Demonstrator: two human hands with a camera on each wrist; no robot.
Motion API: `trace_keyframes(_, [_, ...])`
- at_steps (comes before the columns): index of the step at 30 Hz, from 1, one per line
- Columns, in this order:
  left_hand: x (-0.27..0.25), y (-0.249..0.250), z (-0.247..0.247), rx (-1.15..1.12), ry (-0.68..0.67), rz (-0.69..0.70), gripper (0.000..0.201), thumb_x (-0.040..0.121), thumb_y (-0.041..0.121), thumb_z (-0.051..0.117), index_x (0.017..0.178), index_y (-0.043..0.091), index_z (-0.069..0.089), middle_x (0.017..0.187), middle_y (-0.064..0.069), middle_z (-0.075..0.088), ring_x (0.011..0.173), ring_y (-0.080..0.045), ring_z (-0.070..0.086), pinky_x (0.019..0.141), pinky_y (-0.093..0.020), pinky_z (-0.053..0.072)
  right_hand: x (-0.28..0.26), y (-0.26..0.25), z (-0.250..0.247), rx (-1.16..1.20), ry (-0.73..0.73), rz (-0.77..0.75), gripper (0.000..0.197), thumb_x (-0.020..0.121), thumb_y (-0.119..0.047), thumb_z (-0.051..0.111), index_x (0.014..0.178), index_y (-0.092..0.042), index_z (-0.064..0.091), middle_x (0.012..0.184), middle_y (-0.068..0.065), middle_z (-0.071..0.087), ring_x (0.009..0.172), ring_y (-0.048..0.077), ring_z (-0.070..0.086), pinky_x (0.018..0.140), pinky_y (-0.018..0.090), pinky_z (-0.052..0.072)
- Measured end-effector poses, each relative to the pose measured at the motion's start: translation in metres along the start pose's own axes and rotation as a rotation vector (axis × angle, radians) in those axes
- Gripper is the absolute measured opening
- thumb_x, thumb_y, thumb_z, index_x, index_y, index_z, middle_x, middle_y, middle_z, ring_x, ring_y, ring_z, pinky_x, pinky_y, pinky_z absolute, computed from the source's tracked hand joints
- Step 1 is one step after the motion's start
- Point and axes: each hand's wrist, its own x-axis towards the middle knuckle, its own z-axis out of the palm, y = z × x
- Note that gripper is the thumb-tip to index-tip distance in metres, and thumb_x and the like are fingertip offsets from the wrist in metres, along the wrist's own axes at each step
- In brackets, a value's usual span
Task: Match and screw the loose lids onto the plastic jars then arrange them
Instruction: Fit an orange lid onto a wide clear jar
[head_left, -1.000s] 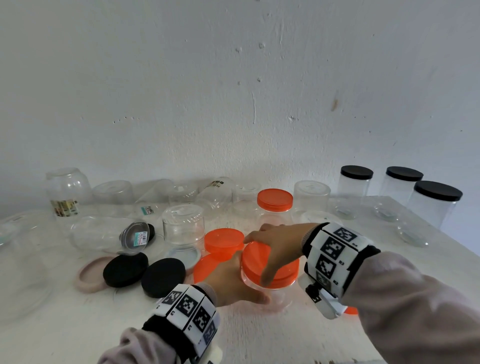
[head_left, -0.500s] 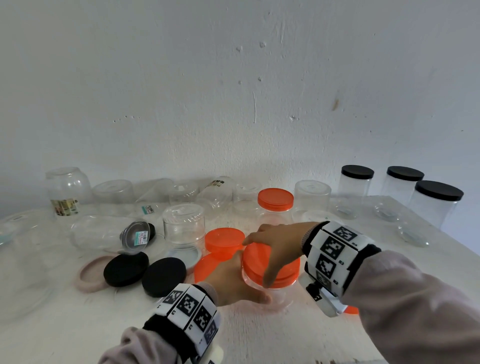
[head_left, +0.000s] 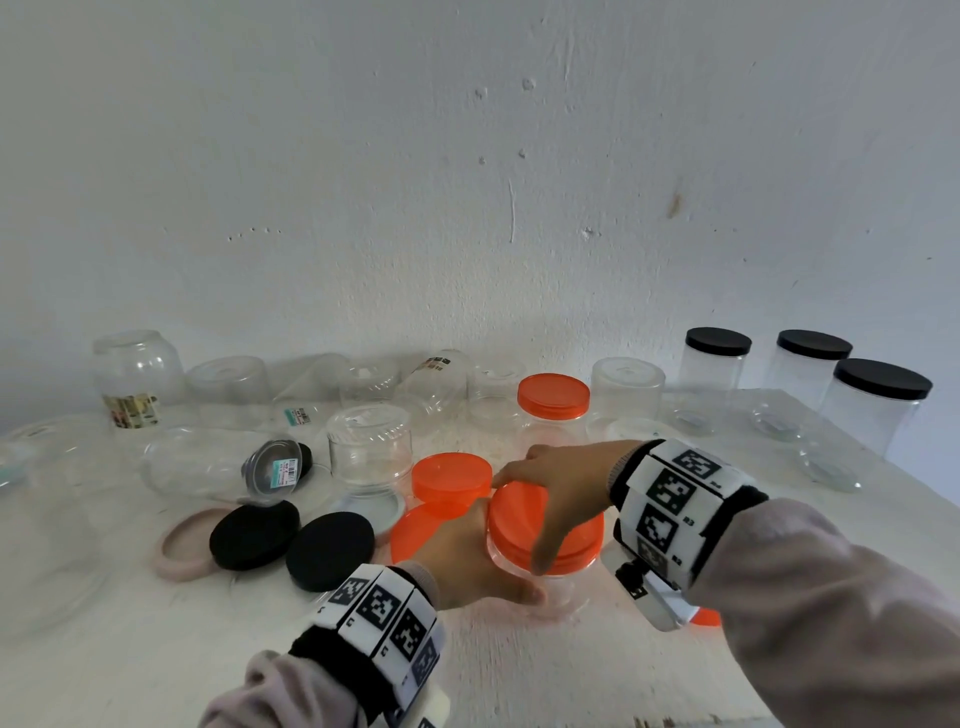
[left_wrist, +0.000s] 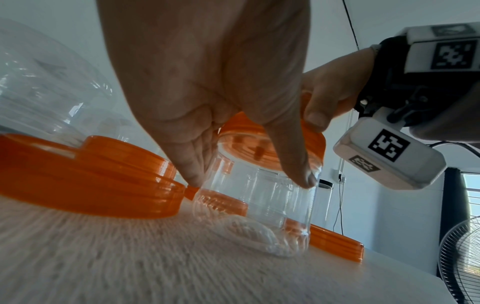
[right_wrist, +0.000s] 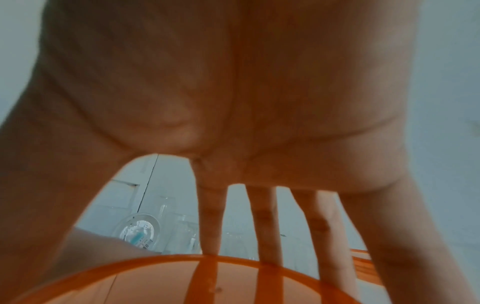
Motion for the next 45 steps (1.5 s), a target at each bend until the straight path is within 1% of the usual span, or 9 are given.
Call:
trace_keyframes(3, [0.001,-0.001,0.0,-0.012,-0.003,-0.004,0.106,0.06,0.038,0.087,0.144,0.022,0.024,0.133,0.01,0.05,0.121,-0.01,0.047,0.097,-0.021,0.036,0.002,-0.002,0.004,0.018,0.049,0.037,0.097,0.062,-0.078,0.063,0.143,-0.042,0.023,0.138,-0.005,0.035,0.085,0.014,0.051,0.077,0.036,0.044])
trace_keyframes(7, [0.001,-0.003,-0.001,-0.036,-0.006,-0.005,0.104,0.058,0.038,0.088,0.142,0.023,0.028,0.121,0.016,0.052,0.111,-0.005,0.047,0.093,-0.02,0.037,0.008,-0.002,0.01,-0.007,0.102,0.107,0.106,0.059,-0.089,0.051,0.145,-0.033,0.025,0.141,0.001,0.037,0.123,0.027,0.045,0.094,0.044,0.042])
trace_keyframes(10, [0.002,-0.003,-0.001,-0.027,-0.003,0.003,0.107,0.059,0.038,0.088,0.144,0.023,0.025,0.132,0.011,0.051,0.118,-0.008,0.047,0.097,-0.021,0.036,0.004,0.001,0.005,0.03,0.037,0.042,0.106,0.06,-0.08,0.062,0.146,-0.043,0.014,0.148,-0.006,0.026,0.133,0.027,0.036,0.1,0.047,0.039])
trace_keyframes(14, [0.001,-0.003,0.0,-0.012,0.004,-0.003,0.108,0.059,0.038,0.088,0.144,0.023,0.024,0.133,0.009,0.05,0.121,-0.01,0.047,0.102,-0.025,0.038,0.003,0.004,0.002,0.008,0.025,-0.01,0.097,0.064,-0.067,0.071,0.143,-0.047,0.02,0.141,-0.01,0.03,0.128,0.023,0.038,0.097,0.046,0.041])
trace_keyframes(19, [0.003,-0.004,0.0,-0.022,-0.001,-0.01,0.106,0.059,0.039,0.088,0.143,0.023,0.026,0.118,0.018,0.05,0.108,-0.004,0.047,0.088,-0.018,0.036,0.009,0.002,0.012,-0.008,0.111,0.064,0.102,0.059,-0.087,0.053,0.143,-0.035,0.026,0.138,-0.002,0.037,0.114,0.026,0.048,0.083,0.039,0.042])
trace_keyframes(27, [0.003,-0.005,0.001,-0.028,-0.003,-0.008,0.112,0.058,0.038,0.088,0.146,0.022,0.02,0.121,0.017,0.047,0.113,-0.005,0.045,0.095,-0.019,0.035,0.005,0.006,0.008,0.025,0.022,-0.048,0.095,0.062,-0.066,0.071,0.139,-0.055,0.017,0.143,-0.012,0.026,0.132,0.024,0.032,0.098,0.047,0.037])
trace_keyframes(34, [0.004,-0.006,0.001,-0.043,0.005,-0.007,0.108,0.057,0.038,0.089,0.143,0.024,0.026,0.122,0.015,0.05,0.112,-0.006,0.047,0.092,-0.019,0.036,0.009,0.006,0.015,-0.014,0.066,0.05,0.107,0.054,-0.089,0.053,0.144,-0.047,0.013,0.147,-0.004,0.025,0.133,0.03,0.034,0.098,0.052,0.039])
trace_keyframes(40, [0.003,-0.006,0.002,-0.039,-0.002,-0.005,0.11,0.057,0.039,0.089,0.144,0.024,0.023,0.131,0.01,0.05,0.121,-0.012,0.047,0.106,-0.03,0.039,0.006,0.013,0.01,0.024,0.008,-0.016,0.105,0.058,-0.071,0.071,0.142,-0.053,0.011,0.144,-0.012,0.025,0.132,0.026,0.034,0.098,0.047,0.039])
trace_keyframes(45, [0.003,-0.006,0.002,-0.056,0.009,0.0,0.107,0.056,0.038,0.09,0.142,0.024,0.027,0.126,0.012,0.053,0.116,-0.009,0.05,0.101,-0.026,0.04,0.008,0.01,0.019,0.041,0.103,0.044,0.108,0.053,-0.087,0.058,0.144,-0.041,0.019,0.139,-0.005,0.032,0.126,0.027,0.041,0.094,0.045,0.043])
